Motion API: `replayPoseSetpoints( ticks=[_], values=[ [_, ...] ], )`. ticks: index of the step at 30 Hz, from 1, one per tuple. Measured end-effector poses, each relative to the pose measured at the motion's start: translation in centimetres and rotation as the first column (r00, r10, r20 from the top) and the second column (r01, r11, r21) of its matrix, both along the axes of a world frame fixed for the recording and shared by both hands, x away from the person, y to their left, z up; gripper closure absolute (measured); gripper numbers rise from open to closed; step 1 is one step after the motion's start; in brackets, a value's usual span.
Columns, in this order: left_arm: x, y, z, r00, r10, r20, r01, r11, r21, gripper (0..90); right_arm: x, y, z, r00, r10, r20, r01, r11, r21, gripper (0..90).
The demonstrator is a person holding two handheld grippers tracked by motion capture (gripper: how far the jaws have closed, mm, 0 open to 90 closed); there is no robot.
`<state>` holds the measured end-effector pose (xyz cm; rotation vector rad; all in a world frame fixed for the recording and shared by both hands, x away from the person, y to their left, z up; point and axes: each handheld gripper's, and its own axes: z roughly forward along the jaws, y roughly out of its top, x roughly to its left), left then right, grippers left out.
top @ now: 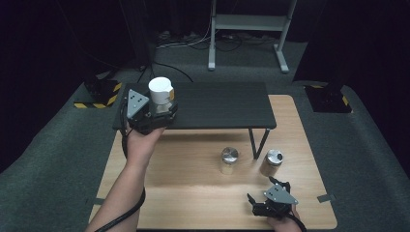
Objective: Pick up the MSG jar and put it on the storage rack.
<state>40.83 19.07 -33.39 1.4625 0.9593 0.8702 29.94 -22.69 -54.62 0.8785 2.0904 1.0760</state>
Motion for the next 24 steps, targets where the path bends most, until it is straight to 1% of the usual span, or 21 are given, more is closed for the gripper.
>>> replayPoseSetpoints(
  ticks=[3,7,10,12,17,24],
  values=[
    [-0.4,0.1,-0.2,1.0,-0.001,0.005,0.001,1.0,0.001,0.3,0.0,0.0,0.0,1.0,0.0,0.0,0.0,1.0,0.0,0.2],
    [-0.8,0.3,-0.6,1.0,0.003,0.008,-0.003,0.9998,0.02,0.3,0.0,0.0,0.0,1.0,0.001,0.004,-0.001,1.0,-0.004,0.1],
    [-1.0,0.5,-0.9,1.0,-0.003,0.008,0.003,0.9999,0.01,0.3,0.0,0.0,0.0,1.0,0.0,0.004,0.0,1.0,-0.005,0.1],
    [-1.3,0.7,-1.0,0.9998,0.002,0.019,-0.002,0.9998,0.018,0.3,0.0,0.0,0.0,1.0,0.001,0.003,0.0,1.0,-0.006,0.2],
    [-1.9,1.0,-1.2,0.9997,-0.002,0.024,0.002,0.9999,0.011,0.3,0.0,0.1,0.0,1.0,0.001,0.003,-0.001,1.0,-0.01,0.1],
    [-2.8,1.2,-1.7,0.9998,0.0,0.02,0.0,0.9999,0.016,0.3,0.0,0.1,0.0,1.0,0.001,0.005,-0.001,1.0,-0.011,0.2]
  ],
)
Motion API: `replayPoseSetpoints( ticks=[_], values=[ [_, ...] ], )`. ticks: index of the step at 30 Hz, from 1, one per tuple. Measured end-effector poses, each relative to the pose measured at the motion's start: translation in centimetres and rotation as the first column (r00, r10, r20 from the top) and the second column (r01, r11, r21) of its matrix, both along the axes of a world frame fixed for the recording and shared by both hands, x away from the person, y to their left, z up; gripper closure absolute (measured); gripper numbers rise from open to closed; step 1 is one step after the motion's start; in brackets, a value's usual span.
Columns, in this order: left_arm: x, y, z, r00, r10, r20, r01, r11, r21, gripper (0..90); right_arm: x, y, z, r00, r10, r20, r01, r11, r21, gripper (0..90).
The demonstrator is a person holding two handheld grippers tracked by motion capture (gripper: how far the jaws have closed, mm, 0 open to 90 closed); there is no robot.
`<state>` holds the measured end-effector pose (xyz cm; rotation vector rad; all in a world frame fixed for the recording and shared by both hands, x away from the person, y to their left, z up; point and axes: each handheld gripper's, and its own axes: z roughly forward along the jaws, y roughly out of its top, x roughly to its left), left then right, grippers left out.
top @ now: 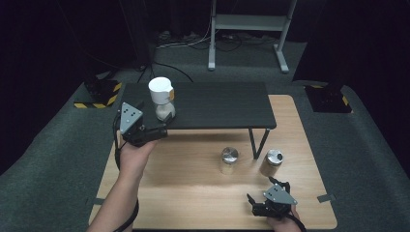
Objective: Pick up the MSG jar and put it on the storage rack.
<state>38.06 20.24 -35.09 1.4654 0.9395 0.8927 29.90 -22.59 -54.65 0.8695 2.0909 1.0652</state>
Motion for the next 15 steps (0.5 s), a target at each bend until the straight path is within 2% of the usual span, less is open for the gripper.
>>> replayPoseSetpoints(
  ticks=[15],
  values=[
    [-2.0,0.4,-0.8,0.9999,-0.006,0.01,0.006,0.9999,0.014,0.3,0.0,0.0,0.0,1.0,0.001,0.001,-0.001,1.0,-0.005,0.2]
  ],
)
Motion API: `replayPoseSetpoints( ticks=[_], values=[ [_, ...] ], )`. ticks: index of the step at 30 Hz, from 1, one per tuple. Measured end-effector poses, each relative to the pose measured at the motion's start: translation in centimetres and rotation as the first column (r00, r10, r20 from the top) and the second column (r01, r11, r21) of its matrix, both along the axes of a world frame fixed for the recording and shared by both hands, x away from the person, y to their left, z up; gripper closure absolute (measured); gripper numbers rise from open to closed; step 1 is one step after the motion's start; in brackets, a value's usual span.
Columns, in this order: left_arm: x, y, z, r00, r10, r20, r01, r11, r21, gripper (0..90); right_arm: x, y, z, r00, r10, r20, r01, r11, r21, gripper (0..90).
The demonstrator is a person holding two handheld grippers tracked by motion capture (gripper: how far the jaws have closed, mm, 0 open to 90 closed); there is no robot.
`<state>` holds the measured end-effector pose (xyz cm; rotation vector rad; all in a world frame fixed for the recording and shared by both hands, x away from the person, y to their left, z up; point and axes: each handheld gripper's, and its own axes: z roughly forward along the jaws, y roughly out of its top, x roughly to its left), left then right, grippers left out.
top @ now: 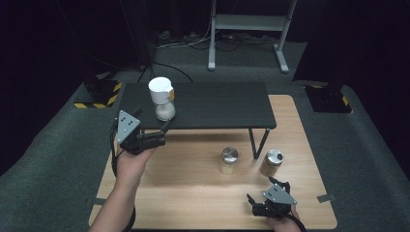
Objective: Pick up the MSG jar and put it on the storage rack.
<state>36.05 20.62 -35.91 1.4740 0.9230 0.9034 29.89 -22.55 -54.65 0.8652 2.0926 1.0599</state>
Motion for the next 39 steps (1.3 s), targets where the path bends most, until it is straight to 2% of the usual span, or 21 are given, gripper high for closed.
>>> replayPoseSetpoints(
  ticks=[9,16,25,39],
  values=[
    [-1.0,0.1,-0.9,1.0,-0.001,-0.007,0.001,1.0,0.003,0.3,0.0,0.0,0.0,1.0,0.001,0.002,-0.001,1.0,-0.005,0.2],
    [-1.8,0.3,-2.1,0.9997,-0.001,-0.023,0.001,1.0,-0.001,0.3,0.0,0.1,0.0,1.0,0.002,0.002,-0.002,1.0,-0.006,0.2],
    [-2.7,0.4,-3.7,0.9991,-0.001,-0.043,0.001,0.9999,0.016,0.3,0.0,0.1,0.0,1.0,0.001,0.003,-0.001,1.0,-0.008,0.2],
    [-3.7,-0.2,-7.0,0.9948,-0.02,-0.1,0.023,0.9993,0.029,0.3,0.0,0.1,0.0,1.0,0.002,0.003,-0.002,1.0,-0.012,0.1]
  ],
)
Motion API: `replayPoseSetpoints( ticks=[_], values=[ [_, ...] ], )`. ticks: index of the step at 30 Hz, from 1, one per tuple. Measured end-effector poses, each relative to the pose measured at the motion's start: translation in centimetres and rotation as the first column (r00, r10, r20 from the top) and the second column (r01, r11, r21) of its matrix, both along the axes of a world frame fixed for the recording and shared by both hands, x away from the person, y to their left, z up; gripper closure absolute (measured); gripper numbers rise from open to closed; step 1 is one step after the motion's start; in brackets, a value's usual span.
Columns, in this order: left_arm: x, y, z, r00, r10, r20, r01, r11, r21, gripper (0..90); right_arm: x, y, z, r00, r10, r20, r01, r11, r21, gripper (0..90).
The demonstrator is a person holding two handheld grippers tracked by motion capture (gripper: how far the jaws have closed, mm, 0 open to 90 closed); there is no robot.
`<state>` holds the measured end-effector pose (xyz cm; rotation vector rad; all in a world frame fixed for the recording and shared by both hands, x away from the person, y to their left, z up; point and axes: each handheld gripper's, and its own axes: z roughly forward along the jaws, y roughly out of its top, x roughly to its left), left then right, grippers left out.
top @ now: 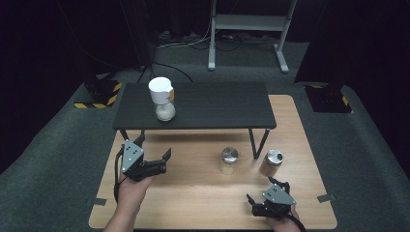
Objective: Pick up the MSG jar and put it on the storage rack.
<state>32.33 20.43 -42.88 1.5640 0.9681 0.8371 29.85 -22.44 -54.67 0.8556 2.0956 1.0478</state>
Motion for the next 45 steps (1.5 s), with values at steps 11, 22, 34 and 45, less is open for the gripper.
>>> replayPoseSetpoints(
  ticks=[11,22,34,45],
  values=[
    [-1.0,-0.6,-2.7,0.9989,-0.008,-0.046,0.008,0.9999,0.01,0.3,0.0,0.0,0.0,1.0,0.0,0.001,0.0,1.0,-0.001,0.2],
    [-1.8,-1.2,-5.6,0.9946,-0.025,-0.101,0.028,0.9991,0.032,0.3,0.0,0.0,0.0,1.0,-0.001,0.002,0.001,1.0,-0.003,0.2],
    [-2.7,-1.7,-9.3,0.9832,-0.043,-0.177,0.058,0.9951,0.079,0.3,0.0,0.1,0.0,1.0,-0.004,0.002,0.004,1.0,-0.006,0.1],
    [-3.6,-1.3,-11.8,0.9691,-0.041,-0.243,0.072,0.9902,0.119,0.3,0.0,0.2,0.0,0.9999,-0.017,0.003,0.017,1.0,-0.012,0.1]
  ],
)
